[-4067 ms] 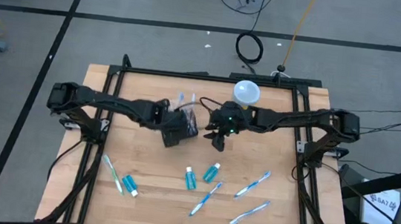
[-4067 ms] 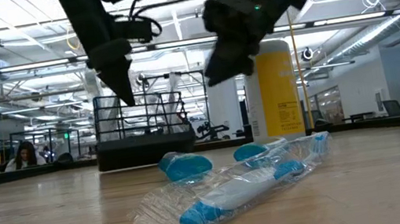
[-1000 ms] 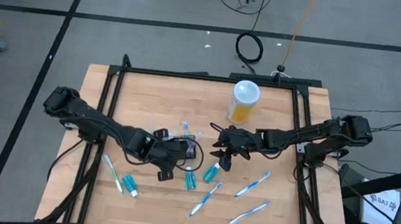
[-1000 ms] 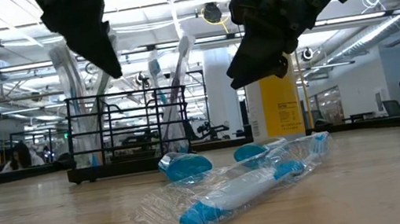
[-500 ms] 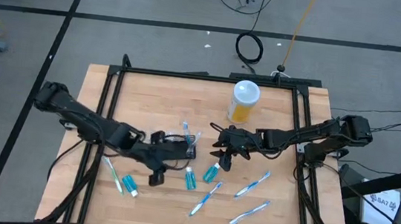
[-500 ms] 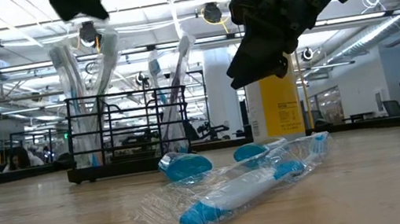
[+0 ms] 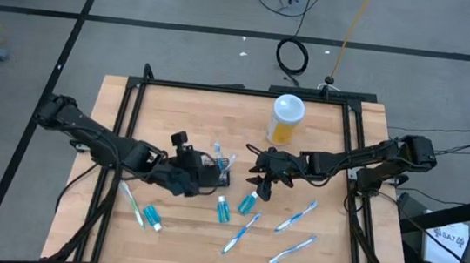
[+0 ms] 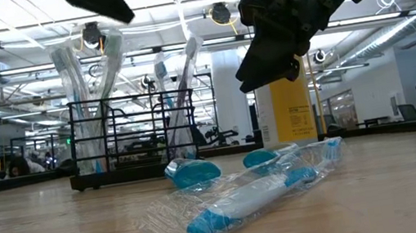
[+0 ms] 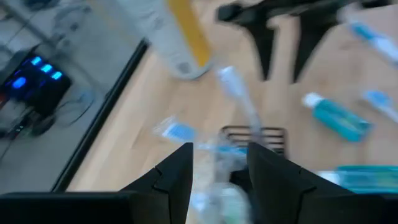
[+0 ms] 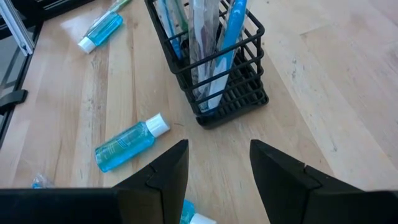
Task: Pick & Place toothbrushing station
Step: Put the top right mouthwash bottle into the black wire organizer
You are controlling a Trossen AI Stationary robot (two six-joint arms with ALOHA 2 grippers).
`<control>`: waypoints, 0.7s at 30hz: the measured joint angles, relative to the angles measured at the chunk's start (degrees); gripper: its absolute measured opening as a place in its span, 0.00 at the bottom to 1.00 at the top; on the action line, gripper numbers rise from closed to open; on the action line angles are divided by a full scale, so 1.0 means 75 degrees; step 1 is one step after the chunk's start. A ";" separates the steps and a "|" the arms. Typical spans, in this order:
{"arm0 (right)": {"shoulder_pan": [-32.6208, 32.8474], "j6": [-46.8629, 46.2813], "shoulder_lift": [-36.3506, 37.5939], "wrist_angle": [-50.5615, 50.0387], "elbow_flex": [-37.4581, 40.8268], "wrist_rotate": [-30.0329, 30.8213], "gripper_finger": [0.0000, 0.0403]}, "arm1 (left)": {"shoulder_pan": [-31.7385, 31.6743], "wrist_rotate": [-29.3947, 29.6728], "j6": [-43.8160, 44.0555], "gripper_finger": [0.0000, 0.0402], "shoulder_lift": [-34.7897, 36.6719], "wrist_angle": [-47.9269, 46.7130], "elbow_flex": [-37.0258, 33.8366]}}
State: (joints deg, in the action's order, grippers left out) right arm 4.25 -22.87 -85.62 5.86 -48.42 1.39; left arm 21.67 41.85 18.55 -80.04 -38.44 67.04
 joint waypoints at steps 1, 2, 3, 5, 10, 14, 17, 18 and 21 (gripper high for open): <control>0.0000 0.0000 0.0000 -0.0002 0.0000 0.0000 0.41 | -0.0100 0.0047 0.0120 0.39 -0.0067 -0.0011 -0.0017; 0.0000 0.0000 0.0000 -0.0002 0.0000 0.0001 0.41 | -0.0190 0.0075 0.0210 0.39 -0.0123 -0.0043 -0.0017; 0.0000 -0.0003 0.0000 0.0000 0.0000 0.0002 0.41 | -0.0269 0.0066 0.0297 0.39 -0.0175 -0.0181 -0.0017; 0.0000 -0.0003 0.0000 -0.0002 0.0000 0.0003 0.41 | -0.0415 -0.0142 0.0421 0.39 -0.0295 -0.0380 -0.0029; 0.0000 -0.0003 0.0000 -0.0002 0.0000 0.0001 0.41 | -0.0550 -0.0766 0.0799 0.39 -0.0434 -0.0784 -0.0029; 0.0000 -0.0003 0.0000 -0.0005 0.0000 0.0001 0.41 | -0.0551 -0.0745 0.1263 0.39 -0.0432 -0.1365 -0.0026; 0.0000 -0.0003 0.0000 -0.0005 0.0000 0.0003 0.41 | -0.0522 -0.0752 0.1405 0.39 -0.0426 -0.1511 -0.0026; 0.0000 -0.0003 0.0000 -0.0005 0.0000 0.0003 0.41 | -0.0493 -0.0757 0.1363 0.39 -0.0424 -0.1479 -0.0026; 0.0000 -0.0003 0.0000 -0.0005 0.0000 0.0003 0.41 | -0.0414 -0.0747 0.1310 0.39 -0.0424 -0.1455 -0.0026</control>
State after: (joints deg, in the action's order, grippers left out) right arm 4.25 -22.90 -85.62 5.82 -48.42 1.41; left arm 18.57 36.25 28.37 -83.22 -49.35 66.85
